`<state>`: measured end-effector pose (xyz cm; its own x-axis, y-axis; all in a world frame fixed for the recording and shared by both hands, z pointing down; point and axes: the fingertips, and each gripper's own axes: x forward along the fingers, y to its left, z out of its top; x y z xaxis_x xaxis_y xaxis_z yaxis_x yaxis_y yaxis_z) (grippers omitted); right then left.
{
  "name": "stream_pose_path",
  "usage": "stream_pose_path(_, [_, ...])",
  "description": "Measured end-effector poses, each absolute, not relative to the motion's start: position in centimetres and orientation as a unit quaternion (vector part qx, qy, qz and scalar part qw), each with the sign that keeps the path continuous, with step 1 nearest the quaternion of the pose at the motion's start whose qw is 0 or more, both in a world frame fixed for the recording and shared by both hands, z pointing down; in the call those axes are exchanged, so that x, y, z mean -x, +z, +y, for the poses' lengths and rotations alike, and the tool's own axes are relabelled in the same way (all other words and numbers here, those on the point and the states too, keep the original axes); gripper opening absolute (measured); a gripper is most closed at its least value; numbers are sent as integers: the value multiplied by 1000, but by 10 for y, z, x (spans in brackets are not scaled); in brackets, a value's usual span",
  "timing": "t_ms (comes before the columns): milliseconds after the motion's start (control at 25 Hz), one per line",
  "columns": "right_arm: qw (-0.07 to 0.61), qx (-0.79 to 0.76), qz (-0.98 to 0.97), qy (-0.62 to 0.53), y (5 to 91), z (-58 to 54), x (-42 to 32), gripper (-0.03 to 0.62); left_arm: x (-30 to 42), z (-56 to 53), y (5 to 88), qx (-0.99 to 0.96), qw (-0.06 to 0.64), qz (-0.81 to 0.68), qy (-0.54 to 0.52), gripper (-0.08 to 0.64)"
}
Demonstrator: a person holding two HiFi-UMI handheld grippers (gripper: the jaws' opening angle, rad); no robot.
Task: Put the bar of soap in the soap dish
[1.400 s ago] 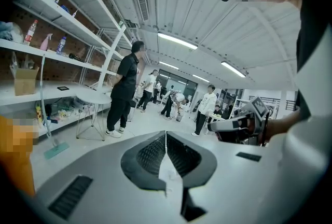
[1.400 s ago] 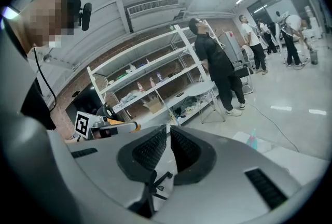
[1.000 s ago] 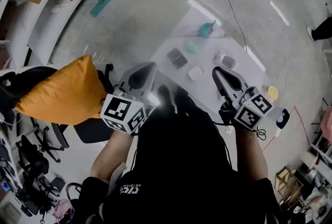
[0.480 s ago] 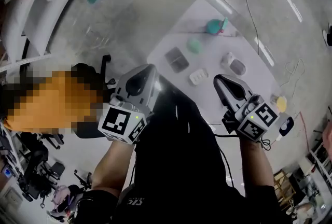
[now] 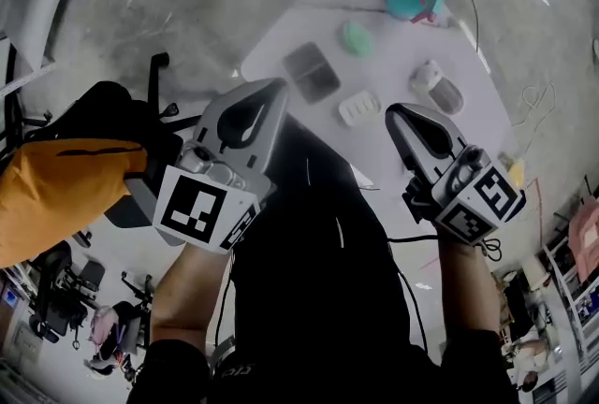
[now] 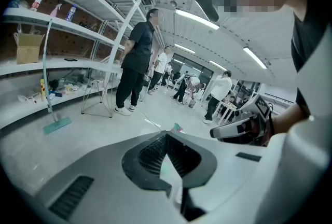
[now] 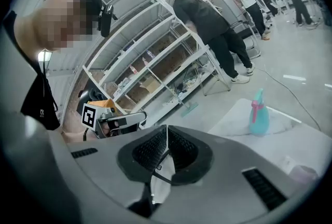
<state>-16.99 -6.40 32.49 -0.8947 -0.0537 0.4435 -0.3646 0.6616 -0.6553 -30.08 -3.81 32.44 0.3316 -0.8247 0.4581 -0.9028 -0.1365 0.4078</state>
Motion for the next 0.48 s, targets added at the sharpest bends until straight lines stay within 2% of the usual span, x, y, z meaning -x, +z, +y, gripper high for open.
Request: stream_pose_path(480, [305, -109, -874, 362, 454, -72, 160, 20, 292, -25, 413, -733, 355, -577, 61, 9])
